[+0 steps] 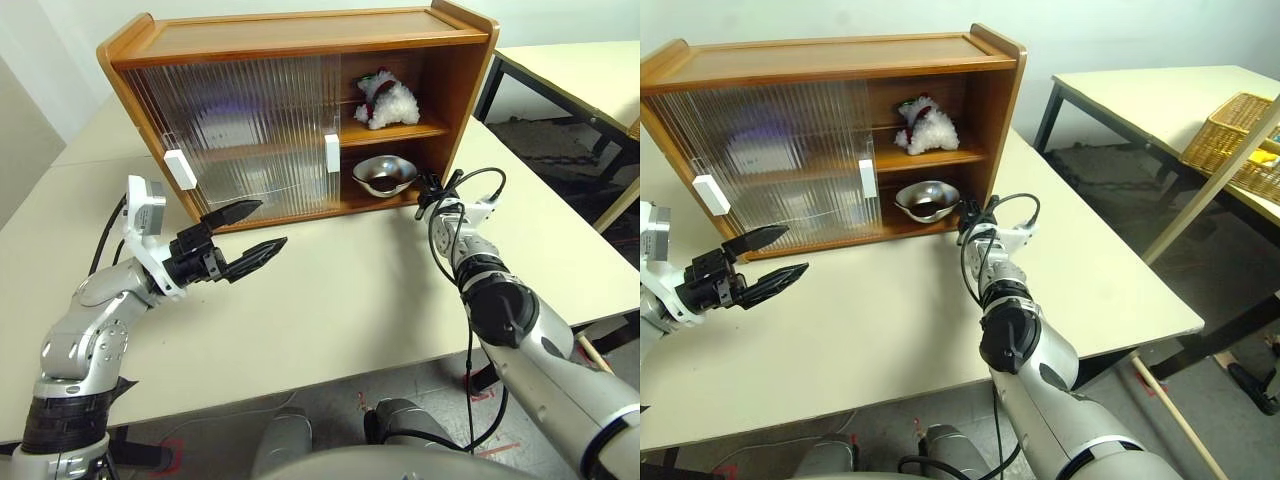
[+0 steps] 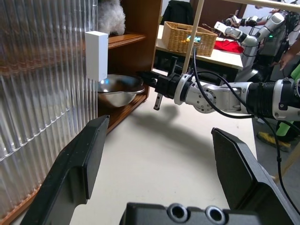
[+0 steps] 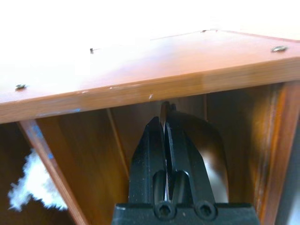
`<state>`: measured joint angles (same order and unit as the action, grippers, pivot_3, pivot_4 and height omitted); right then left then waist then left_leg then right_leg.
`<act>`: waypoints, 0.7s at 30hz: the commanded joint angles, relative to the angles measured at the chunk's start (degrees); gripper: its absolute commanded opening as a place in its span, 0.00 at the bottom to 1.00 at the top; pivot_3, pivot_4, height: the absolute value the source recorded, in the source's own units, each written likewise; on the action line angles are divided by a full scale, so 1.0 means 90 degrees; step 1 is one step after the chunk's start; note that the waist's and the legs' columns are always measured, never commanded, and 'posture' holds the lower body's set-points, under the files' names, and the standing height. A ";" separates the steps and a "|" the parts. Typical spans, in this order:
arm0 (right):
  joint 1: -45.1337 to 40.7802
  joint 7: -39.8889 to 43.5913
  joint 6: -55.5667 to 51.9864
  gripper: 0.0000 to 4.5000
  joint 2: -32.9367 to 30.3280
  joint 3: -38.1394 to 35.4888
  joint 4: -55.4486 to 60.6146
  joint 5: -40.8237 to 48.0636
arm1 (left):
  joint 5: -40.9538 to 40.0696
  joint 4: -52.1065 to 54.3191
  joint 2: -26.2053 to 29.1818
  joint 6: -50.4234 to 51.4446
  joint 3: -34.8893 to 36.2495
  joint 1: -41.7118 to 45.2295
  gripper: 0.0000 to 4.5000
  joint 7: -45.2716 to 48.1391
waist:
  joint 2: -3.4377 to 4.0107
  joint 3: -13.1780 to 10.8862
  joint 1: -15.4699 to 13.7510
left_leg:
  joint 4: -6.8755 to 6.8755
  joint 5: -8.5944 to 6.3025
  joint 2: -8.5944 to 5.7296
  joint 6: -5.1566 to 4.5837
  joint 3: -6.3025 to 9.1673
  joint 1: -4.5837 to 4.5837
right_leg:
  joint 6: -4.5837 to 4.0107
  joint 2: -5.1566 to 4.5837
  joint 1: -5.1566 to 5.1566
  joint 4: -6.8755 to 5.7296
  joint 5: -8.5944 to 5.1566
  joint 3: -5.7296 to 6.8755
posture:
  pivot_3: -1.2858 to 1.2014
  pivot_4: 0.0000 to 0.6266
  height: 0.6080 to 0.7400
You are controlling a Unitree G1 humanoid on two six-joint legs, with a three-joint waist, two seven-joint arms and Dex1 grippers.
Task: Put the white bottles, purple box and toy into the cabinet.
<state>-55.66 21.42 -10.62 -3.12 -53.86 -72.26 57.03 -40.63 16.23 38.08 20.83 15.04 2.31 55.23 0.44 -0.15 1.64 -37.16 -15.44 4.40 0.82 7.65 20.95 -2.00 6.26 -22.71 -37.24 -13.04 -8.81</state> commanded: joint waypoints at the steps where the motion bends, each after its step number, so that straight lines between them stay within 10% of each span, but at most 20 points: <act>1: -0.0152 0.0005 0.0294 0.00 0.0073 -0.0135 -0.0128 0.0079 | -0.0046 0.0152 0.0131 0.0087 0.0136 -0.0066 1.00 0.0006 | 0.0000 0.0000 -0.0001 | 0.0001 0.0000 0.0000 0.0000 0.0000 -0.0001 | -0.0002 0.0000 0.0000 0.0000 0.0000 0.0000 | 0.54 0.03 1.00; 17: -0.0242 0.0009 0.1008 0.00 0.0302 0.0136 -0.0301 -0.0431 | -0.0107 0.0342 0.0244 0.0191 0.0356 -0.0256 1.00 -0.0055 | 0.0002 -0.0001 -0.0054 | 0.0021 0.0000 0.0005 0.0001 0.0005 -0.0004 | -0.0024 0.0000 -0.0007 0.0000 -0.0005 0.0003 | 0.54 0.02 1.00; 21: -0.0304 -0.0042 0.1021 0.22 0.0280 0.0240 -0.0304 -0.0614 | -0.0089 0.0297 0.0219 0.0153 0.0298 -0.0210 1.00 -0.0063 | 0.0002 -0.0001 -0.0053 | 0.0022 0.0000 0.0007 0.0000 0.0003 -0.0004 | -0.0031 0.0000 -0.0010 -0.0001 -0.0001 0.0005 | 0.54 0.02 1.00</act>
<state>-57.35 21.58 -1.59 -0.41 -52.64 -74.64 52.59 -41.71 18.16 39.72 22.15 17.70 0.25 54.73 0.46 -0.16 1.16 -36.95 -15.44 4.46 0.82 7.67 20.91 -2.28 6.27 -22.80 -37.25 -13.05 -8.76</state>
